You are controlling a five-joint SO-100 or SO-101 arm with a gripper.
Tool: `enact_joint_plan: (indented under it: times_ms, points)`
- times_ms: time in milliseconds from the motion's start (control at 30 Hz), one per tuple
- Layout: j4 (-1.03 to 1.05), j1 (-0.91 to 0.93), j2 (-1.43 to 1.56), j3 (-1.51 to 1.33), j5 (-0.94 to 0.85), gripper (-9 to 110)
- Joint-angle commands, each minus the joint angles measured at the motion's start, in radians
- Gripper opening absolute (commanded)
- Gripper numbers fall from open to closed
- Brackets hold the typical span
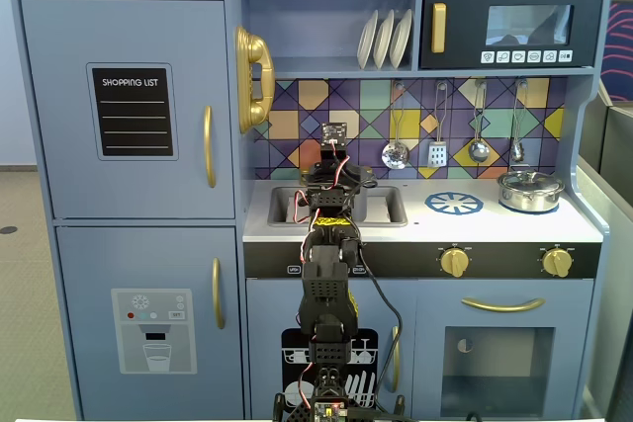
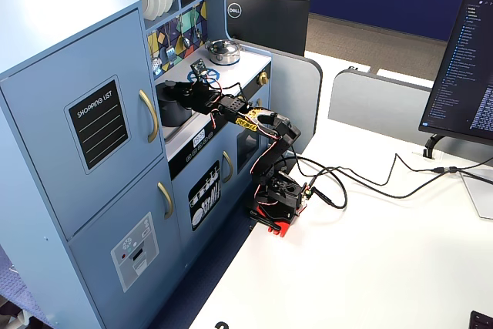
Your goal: Pick up the lid from the counter and put it on the gray recipient
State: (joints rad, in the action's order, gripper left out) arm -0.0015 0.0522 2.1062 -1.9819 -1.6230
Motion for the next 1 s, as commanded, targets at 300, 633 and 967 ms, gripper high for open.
enact_joint_plan:
  times_ms: [300, 633, 967]
  points:
    - [-0.040, 0.035, -0.005, 0.014, -0.028, 0]
    - [0.186, 0.029, 0.143, -0.025, -0.002, 32]
    - [1.022, -0.061, 0.667, 0.026, 0.086, 19]
